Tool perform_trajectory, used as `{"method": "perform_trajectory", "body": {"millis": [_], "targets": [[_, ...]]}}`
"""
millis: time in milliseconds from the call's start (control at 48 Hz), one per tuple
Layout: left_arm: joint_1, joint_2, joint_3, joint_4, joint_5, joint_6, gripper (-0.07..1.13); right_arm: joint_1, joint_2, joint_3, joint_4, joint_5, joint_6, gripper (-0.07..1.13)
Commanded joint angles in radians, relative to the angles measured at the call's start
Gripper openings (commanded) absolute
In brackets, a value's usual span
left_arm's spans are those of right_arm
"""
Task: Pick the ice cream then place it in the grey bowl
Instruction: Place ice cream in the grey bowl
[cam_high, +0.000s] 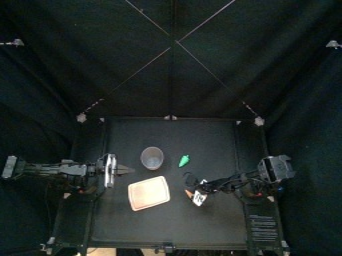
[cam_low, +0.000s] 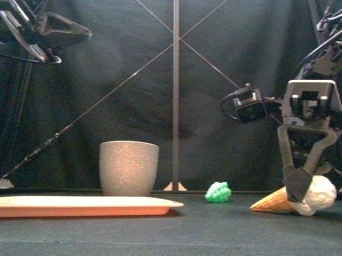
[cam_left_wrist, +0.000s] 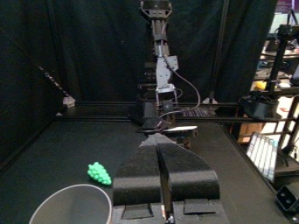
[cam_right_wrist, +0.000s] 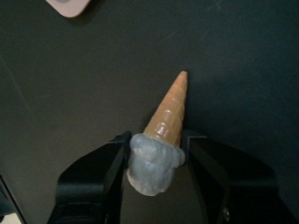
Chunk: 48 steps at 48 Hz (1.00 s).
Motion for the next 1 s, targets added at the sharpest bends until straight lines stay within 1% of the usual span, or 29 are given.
{"method": "perform_trajectory", "body": {"millis": [21, 104, 208, 354, 542, 729, 792, 1000], "targets": [[-0.002, 0.002, -0.012, 0.000, -0.005, 0.002, -0.03, 0.005, -0.012, -0.009, 0.000, 0.008, 0.002, 0.60], [-0.002, 0.002, -0.012, 0.000, -0.003, 0.002, -0.03, 0.000, -0.018, -0.020, -0.002, 0.011, 0.000, 0.54], [-0.002, 0.002, -0.012, 0.002, -0.005, 0.002, -0.03, -0.014, -0.052, -0.052, -0.035, 0.011, -0.006, 0.54], [-0.002, 0.002, -0.012, 0.002, -0.003, 0.002, -0.03, -0.095, -0.112, -0.133, -0.163, 0.012, -0.003, 0.54], [-0.002, 0.002, -0.011, 0.002, -0.005, 0.002, -0.03, -0.204, -0.129, -0.298, -0.336, 0.012, -0.002, 0.53], [-0.002, 0.000, -0.009, 0.002, -0.003, 0.002, -0.03, -0.299, -0.049, -0.459, -0.408, -0.008, -0.008, 0.53], [-0.002, -0.002, -0.006, 0.002, -0.003, 0.002, -0.03, -0.314, -0.005, -0.509, -0.420, -0.023, -0.014, 0.53], [0.000, -0.021, -0.002, 0.000, -0.003, 0.002, -0.03, -0.339, 0.150, -0.689, -0.517, -0.031, -0.006, 0.54]]}}
